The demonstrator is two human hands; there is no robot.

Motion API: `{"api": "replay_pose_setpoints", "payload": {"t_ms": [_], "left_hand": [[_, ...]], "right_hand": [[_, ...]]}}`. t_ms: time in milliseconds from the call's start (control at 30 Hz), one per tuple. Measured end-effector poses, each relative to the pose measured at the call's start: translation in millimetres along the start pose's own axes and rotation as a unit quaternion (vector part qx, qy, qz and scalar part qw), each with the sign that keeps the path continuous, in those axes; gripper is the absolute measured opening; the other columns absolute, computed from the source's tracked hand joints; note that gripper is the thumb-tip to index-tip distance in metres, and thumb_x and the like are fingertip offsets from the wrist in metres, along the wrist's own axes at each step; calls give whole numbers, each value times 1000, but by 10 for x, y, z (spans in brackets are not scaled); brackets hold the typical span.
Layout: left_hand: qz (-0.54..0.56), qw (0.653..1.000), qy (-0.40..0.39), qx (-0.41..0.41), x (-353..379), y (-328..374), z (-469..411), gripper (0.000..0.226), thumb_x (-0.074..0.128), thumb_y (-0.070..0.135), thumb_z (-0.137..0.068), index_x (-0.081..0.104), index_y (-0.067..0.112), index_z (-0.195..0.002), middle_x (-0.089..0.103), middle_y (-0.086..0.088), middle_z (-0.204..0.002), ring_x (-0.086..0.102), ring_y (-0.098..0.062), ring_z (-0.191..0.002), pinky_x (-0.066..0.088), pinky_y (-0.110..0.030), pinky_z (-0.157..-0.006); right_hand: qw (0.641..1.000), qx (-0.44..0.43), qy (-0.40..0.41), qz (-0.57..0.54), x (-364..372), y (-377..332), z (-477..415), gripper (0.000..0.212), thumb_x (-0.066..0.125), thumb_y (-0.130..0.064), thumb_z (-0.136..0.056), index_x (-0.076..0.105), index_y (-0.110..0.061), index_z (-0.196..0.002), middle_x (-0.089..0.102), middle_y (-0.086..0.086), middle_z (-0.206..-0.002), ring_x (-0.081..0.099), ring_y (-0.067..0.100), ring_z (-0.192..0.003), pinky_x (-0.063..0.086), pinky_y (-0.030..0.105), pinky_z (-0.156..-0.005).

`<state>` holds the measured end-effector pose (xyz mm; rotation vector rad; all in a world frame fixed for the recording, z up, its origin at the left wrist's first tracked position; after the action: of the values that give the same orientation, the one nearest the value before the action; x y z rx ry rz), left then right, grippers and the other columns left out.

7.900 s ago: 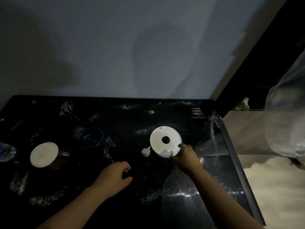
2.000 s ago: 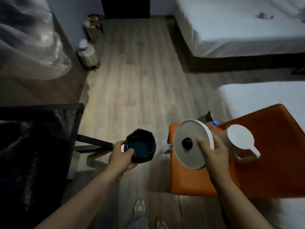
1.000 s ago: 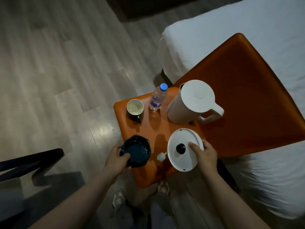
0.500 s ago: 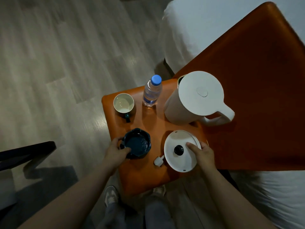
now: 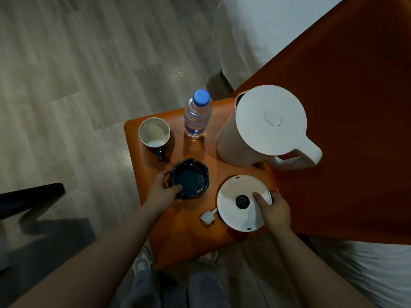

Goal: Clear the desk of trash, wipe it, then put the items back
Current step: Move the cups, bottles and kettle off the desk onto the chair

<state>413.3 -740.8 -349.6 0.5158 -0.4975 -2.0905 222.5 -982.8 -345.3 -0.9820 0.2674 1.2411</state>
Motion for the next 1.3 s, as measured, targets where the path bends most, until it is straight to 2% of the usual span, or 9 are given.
{"api": "replay_pose_setpoints", "payload": {"t_ms": [133, 267, 400, 500, 633, 800, 1000, 1133, 1300], "left_hand": [[-11, 1000, -1, 7, 47, 35, -43, 60, 60, 4, -90, 38, 27, -140, 42, -15, -139, 56, -35, -114, 58, -38, -75], [-21, 1000, 11, 18, 34, 29, -48, 62, 57, -1, -91, 36, 24, -143, 39, -15, -145, 49, -37, -124, 57, -39, -78], [-15, 999, 19, 25, -29, -6, 0, 57, 59, 0, -90, 41, 21, -140, 48, -10, -135, 52, -32, -121, 55, -43, -89], [-102, 993, 28, 54, -106, 17, 49, 54, 63, 10, -89, 43, 21, -139, 53, -9, -131, 56, -28, -115, 54, -47, -91], [-265, 957, 34, 112, -173, 104, 215, 48, 62, 16, -91, 46, 13, -136, 58, -8, -124, 57, -21, -107, 50, -33, -86], [-405, 903, -35, 139, -300, 152, 538, 46, 59, 22, -92, 48, 14, -136, 56, -7, -129, 55, -21, -115, 48, -30, -91], [-473, 863, -65, 164, -705, 220, 1019, 40, 56, 23, -93, 51, 12, -131, 57, -7, -126, 56, -17, -109, 47, -25, -88], [-500, 846, -55, 178, -1071, 265, 1422, 35, 53, 22, -94, 54, 12, -128, 60, -6, -123, 57, -17, -107, 39, -19, -77], [-530, 828, -33, 179, -1659, 222, 1961, 45, 54, 29, -93, 48, 15, -135, 55, -7, -129, 55, -19, -115, 43, -25, -91]], "right_hand": [[1000, 18, -1, 26, 25, 88, 1, 47, 64, -38, -88, 57, -4, -120, 62, 15, -118, 57, 32, -110, 44, 32, -82], [999, 44, 6, 29, 63, 166, 27, 53, 65, -39, -87, 52, -6, -125, 58, 15, -123, 55, 34, -114, 49, 41, -90], [997, 41, -2, 61, 73, 206, 30, 53, 65, -37, -87, 51, -6, -128, 56, 17, -125, 53, 35, -116, 49, 43, -93], [992, 30, -22, 123, 71, 184, 87, 59, 64, -35, -88, 43, -11, -137, 48, 17, -133, 48, 36, -121, 47, 41, -95], [978, -43, -31, 200, 34, 26, 248, 56, 63, -26, -88, 42, -11, -138, 44, 15, -136, 48, 32, -120, 46, 36, -91], [954, -122, -70, 266, 30, -267, 548, 44, 58, -27, -91, 51, -15, -133, 54, 9, -129, 54, 25, -113, 47, 31, -83], [933, -187, -92, 295, 42, -732, 1069, 43, 58, -30, -91, 52, -17, -132, 55, 4, -131, 55, 21, -114, 48, 29, -88], [917, -225, -97, 315, 76, -1090, 1530, 43, 57, -33, -92, 50, -19, -133, 55, 2, -131, 53, 18, -115, 47, 27, -86], [891, -286, -107, 337, 170, -1575, 2249, 39, 59, -34, -90, 53, -20, -127, 60, 2, -122, 57, 18, -107, 51, 30, -82]]}}
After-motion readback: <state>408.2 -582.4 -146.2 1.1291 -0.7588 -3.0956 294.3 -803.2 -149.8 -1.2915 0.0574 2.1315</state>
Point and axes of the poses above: each hand's wrist, its own z-axis away from the middle knuckle, its own x-axis out of the palm, y = z × x, the point moved 5 cm from there along -z, towards the middle knuckle
